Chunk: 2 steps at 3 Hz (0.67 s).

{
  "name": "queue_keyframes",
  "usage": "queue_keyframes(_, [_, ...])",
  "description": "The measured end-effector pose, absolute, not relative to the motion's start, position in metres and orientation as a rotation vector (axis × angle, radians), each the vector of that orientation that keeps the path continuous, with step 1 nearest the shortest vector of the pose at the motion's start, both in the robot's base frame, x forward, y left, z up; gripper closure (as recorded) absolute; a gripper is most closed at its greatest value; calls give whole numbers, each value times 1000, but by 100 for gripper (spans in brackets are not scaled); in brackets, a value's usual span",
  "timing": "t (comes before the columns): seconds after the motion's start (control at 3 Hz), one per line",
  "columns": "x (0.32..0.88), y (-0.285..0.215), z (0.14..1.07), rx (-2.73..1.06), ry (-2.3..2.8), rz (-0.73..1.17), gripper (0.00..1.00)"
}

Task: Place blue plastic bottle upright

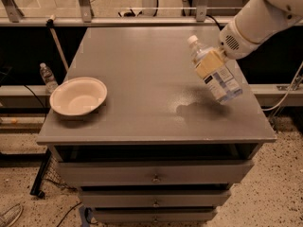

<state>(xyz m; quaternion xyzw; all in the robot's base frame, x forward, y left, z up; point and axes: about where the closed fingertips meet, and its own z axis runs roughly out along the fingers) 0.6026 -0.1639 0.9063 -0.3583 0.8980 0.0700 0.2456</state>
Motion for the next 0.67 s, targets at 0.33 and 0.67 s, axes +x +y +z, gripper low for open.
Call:
queue_keyframes(0.33, [601,-168,920,-978,2273,277,100])
queue_keyframes(0.67, [597,-173,928,-983,2227,293,100])
